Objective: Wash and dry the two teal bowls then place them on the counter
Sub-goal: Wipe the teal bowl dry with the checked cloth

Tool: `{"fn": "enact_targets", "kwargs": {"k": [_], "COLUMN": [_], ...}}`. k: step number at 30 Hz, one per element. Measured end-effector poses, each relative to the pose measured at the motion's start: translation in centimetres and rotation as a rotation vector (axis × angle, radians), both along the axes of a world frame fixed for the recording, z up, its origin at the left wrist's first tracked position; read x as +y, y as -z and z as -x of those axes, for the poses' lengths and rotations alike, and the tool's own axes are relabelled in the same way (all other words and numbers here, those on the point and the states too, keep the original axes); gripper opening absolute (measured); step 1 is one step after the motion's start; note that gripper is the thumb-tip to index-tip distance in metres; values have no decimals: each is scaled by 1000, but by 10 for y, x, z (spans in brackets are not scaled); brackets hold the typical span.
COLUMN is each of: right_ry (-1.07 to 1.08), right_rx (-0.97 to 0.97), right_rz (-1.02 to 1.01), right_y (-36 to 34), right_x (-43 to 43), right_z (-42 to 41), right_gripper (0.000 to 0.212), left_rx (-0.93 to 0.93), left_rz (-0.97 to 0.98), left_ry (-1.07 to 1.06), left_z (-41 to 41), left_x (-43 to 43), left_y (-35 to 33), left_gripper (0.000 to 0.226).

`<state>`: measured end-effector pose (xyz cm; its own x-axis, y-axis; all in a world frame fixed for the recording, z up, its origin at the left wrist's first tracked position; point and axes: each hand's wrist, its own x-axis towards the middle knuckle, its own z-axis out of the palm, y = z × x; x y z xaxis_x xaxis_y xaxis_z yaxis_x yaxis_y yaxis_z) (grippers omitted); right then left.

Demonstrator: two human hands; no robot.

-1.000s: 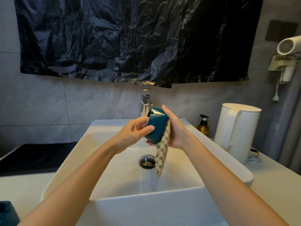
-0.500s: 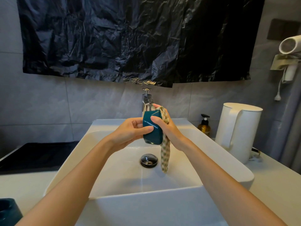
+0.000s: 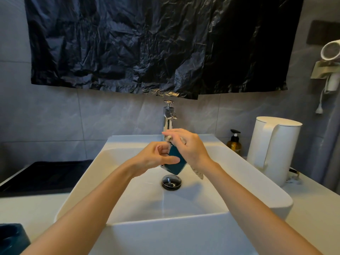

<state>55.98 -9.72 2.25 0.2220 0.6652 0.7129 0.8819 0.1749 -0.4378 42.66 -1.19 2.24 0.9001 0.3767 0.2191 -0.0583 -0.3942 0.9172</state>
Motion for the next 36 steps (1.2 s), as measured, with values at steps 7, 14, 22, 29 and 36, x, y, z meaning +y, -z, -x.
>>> {"fn": "enact_targets", "kwargs": {"k": [7,14,22,29,36], "right_ry": [-66,-17,-134,-452,-385], "right_rx": [-27,254,1133,1380,1315], "right_rz": [-86,-45,305,496,407], "right_y": [7,-3,-13,-12,-13], "right_x": [-2,-1,-7,-18,-17], "right_z": [4,-5,-19,-19,-8], "right_gripper": [33,32,33,74,56], "left_rx": [-66,-19,-52,-121,-102], "left_rz": [31,-11,24,29,6], "left_ry": [-57,-18,58,75,67], "left_z": [-3,-2,-3,-2,0], "left_x": [0,-5,-10,-6,-6], "left_y": [3,2,1,0,-1], "left_gripper": [22,46,37,44,35]}}
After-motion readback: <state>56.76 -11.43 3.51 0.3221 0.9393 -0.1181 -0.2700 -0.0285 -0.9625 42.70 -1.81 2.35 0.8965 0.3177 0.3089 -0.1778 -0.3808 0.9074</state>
